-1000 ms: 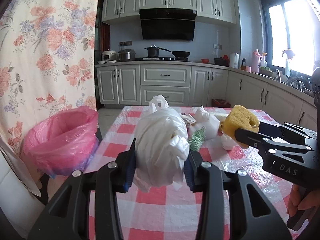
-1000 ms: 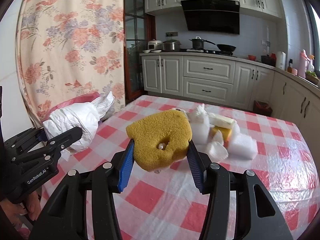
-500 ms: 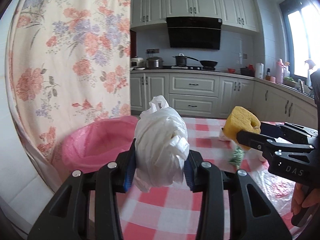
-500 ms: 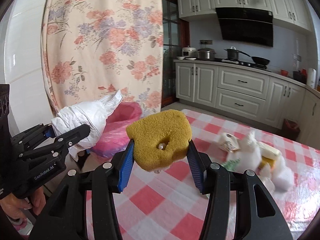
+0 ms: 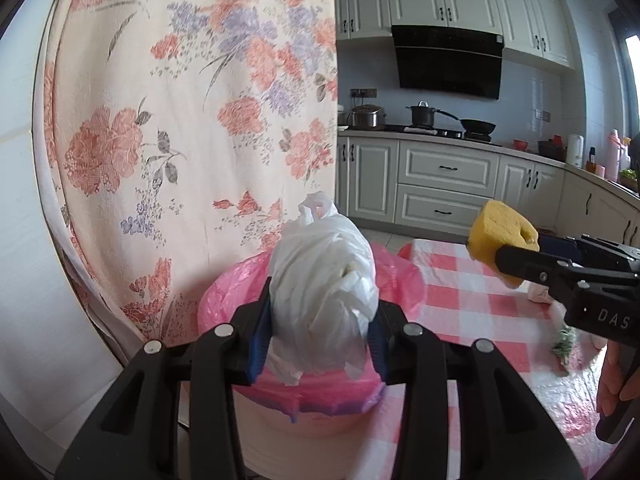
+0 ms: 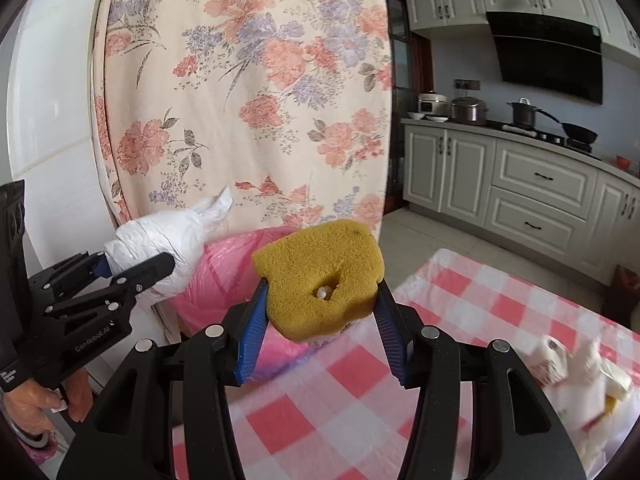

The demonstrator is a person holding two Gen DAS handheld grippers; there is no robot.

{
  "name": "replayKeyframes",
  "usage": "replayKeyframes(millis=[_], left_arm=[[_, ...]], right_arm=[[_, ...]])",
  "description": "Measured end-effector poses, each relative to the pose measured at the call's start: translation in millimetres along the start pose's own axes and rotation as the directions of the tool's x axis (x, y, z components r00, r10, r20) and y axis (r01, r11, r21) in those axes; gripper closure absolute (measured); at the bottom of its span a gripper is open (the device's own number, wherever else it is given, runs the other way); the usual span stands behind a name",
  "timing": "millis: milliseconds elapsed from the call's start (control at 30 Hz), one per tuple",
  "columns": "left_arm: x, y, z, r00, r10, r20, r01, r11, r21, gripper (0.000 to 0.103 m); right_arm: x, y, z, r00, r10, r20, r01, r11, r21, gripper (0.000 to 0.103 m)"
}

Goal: Collect trash
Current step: 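Carry the plastic bag and yellow sponge toward the pink bin, then open both tools over the bin to drop the bag and sponge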

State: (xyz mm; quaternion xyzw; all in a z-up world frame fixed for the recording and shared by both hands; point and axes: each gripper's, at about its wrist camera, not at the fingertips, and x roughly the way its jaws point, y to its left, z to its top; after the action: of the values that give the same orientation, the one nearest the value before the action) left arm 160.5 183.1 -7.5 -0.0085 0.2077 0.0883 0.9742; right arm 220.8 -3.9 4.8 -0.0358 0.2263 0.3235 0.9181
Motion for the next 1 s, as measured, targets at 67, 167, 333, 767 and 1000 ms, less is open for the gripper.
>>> replayKeyframes(millis=[67, 167, 333, 767, 1000], left_arm=[[13, 8, 2, 1.000, 0.015, -0.015, -0.015, 1.000, -0.004, 0.063], [34, 22, 4, 0.999, 0.024, -0.044, -0.026, 0.999, -0.029, 0.063], [65, 43, 8, 0.996, 0.035, -0.081, -0.041, 0.996, -0.080, 0.062], [90, 67, 2, 0.995, 0.056, -0.086, -0.067, 0.989, -0.132, 0.036], [70, 61, 1, 0.995, 0.077, -0.067, -0.084, 0.990, -0.117, 0.025]], right_arm=[[20, 4, 9, 1.000, 0.019, -0.009, -0.019, 1.000, -0.011, 0.054], [45, 11, 18, 0.999, 0.043, -0.021, -0.043, 0.999, -0.031, 0.053], [81, 21, 27, 0.998, 0.059, -0.038, -0.061, 0.996, -0.059, 0.052], [119, 20, 28, 0.994, 0.090, -0.061, -0.094, 0.993, -0.068, 0.031], [96, 17, 18, 0.997, 0.060, -0.052, -0.063, 0.996, -0.062, 0.031]])
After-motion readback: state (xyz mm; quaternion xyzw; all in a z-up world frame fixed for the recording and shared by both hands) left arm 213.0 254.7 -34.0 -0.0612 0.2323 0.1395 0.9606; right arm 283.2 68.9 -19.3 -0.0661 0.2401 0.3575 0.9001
